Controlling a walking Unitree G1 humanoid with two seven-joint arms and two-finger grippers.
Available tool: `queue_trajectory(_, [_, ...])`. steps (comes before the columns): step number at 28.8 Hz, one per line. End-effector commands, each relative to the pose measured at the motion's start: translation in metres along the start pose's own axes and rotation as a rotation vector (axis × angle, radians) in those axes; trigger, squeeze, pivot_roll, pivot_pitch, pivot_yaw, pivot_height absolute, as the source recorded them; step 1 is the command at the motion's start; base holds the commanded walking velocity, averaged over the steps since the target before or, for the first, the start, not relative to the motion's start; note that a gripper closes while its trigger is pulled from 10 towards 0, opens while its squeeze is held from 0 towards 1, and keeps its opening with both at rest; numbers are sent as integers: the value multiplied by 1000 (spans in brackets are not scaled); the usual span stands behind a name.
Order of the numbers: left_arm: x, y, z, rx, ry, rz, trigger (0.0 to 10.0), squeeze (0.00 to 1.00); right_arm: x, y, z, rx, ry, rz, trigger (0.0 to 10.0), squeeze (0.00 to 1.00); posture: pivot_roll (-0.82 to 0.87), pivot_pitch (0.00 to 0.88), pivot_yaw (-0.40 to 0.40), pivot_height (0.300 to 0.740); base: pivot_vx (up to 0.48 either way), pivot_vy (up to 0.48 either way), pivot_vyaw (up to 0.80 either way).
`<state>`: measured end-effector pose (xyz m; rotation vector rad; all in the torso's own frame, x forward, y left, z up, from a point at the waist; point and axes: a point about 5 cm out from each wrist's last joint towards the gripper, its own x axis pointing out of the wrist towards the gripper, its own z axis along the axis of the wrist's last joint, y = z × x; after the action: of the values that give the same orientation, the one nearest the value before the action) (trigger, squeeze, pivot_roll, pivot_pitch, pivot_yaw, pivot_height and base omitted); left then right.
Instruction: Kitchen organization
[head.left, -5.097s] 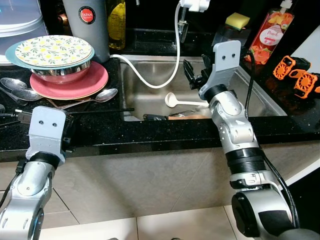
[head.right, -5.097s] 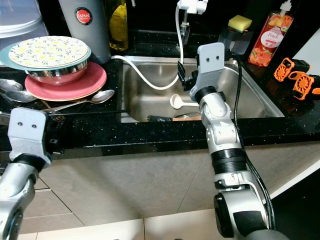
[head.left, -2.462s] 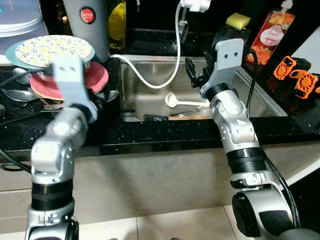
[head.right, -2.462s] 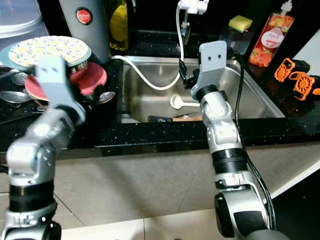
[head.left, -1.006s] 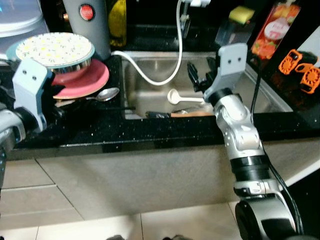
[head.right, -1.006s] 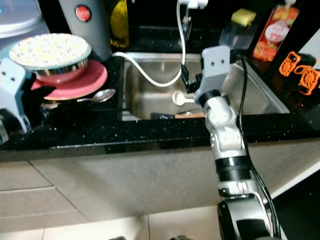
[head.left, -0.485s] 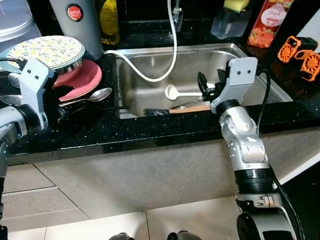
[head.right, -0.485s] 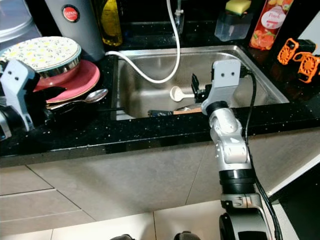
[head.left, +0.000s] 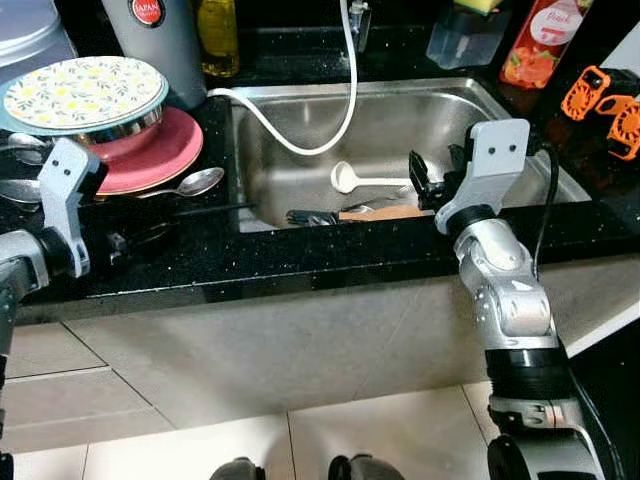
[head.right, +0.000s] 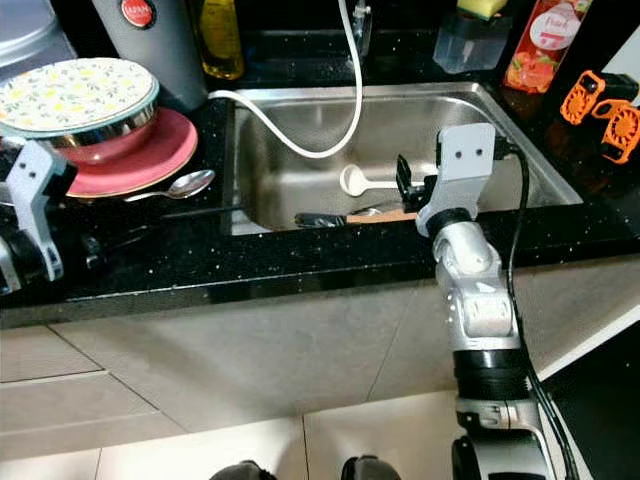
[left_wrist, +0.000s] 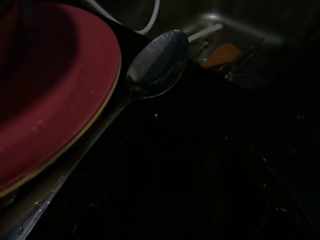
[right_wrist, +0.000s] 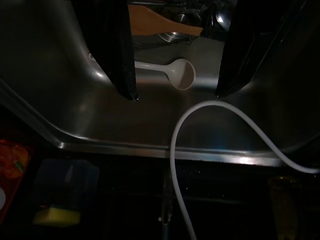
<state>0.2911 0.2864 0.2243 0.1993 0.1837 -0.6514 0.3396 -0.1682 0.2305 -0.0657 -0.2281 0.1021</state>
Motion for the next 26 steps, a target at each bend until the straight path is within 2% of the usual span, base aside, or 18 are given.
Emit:
queue_trajectory(1, [-7,5,-12,-17,79,10,10000,0,0,-3,2,2,6,-4,10000,0,91,130,-56,740,0,0,0])
queue_trajectory(3, [-9,4,-19,-36,105,-16,9882,0,0,-2,2,0,11,4,10000,0,91,129,-62,740,0,0,0])
queue_trajectory(4, [-10,5,-23,-38,122,-23,7843,0,0,-2,3,0,13,6,10000,0,89,128,-62,740,0,0,0])
queue_trajectory(5, [-10,5,-23,-38,122,-23,7843,0,0,-2,3,0,13,6,10000,0,89,128,-62,740,0,0,0])
queue_trajectory(8, [-12,3,-29,-30,161,-50,3608,0,1,-1,4,0,11,8,10000,0,88,119,-56,740,0,0,0])
queue_trajectory(9, [-12,3,-29,-30,161,-50,3608,0,1,-1,4,0,11,8,10000,0,88,119,-56,740,0,0,0])
queue_trajectory(10, [-12,2,-30,-22,176,-63,1255,0,2,-1,5,1,8,6,10000,0,89,115,-52,740,0,0,0])
queue_trajectory(11, [-12,2,-30,-22,176,-63,1255,0,2,-1,5,1,8,6,10000,0,89,115,-52,740,0,0,0])
queue_trajectory(12, [-12,0,-32,-4,201,-82,78,0,2,-1,5,2,5,2,10000,0,91,112,-49,740,0,0,0])
queue_trajectory(17, [-11,-4,-34,28,225,-118,0,0,3,-1,6,9,-3,-9,10000,0,95,100,-36,740,0,0,0])
queue_trajectory(26, [-7,-9,-20,13,144,-132,0,0,6,-1,8,20,-20,-25,10000,0,103,75,-22,740,0,0,0])
